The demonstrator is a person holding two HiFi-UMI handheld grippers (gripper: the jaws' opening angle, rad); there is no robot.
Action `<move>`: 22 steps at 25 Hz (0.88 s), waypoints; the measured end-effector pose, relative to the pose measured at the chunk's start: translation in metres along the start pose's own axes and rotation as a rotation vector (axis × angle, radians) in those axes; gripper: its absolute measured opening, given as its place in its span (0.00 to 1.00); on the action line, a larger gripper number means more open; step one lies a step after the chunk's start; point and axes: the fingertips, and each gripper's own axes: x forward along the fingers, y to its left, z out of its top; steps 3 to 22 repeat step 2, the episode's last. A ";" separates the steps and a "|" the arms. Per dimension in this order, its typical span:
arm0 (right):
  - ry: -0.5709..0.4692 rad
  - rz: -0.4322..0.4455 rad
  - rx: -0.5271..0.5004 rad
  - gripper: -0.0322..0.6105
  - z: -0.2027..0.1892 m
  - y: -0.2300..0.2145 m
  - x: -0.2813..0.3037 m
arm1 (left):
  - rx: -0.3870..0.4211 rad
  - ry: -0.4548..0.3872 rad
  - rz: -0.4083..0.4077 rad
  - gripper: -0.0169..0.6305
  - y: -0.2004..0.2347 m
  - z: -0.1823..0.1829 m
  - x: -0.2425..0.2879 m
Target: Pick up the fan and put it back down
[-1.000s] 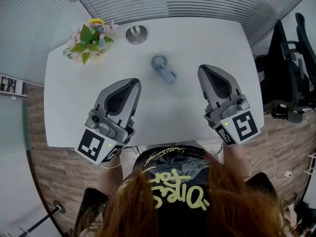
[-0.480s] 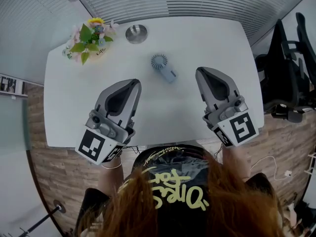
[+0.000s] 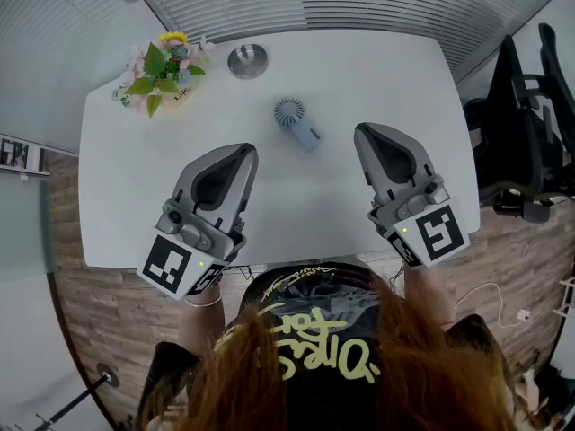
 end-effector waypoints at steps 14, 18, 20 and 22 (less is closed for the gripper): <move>0.003 0.003 -0.001 0.05 -0.001 0.000 0.001 | 0.000 0.000 0.001 0.01 0.001 0.000 0.000; 0.003 0.003 -0.001 0.05 -0.001 0.000 0.001 | 0.000 0.000 0.001 0.01 0.001 0.000 0.000; 0.003 0.003 -0.001 0.05 -0.001 0.000 0.001 | 0.000 0.000 0.001 0.01 0.001 0.000 0.000; 0.003 0.003 -0.001 0.05 -0.001 0.000 0.001 | 0.000 0.000 0.001 0.01 0.001 0.000 0.000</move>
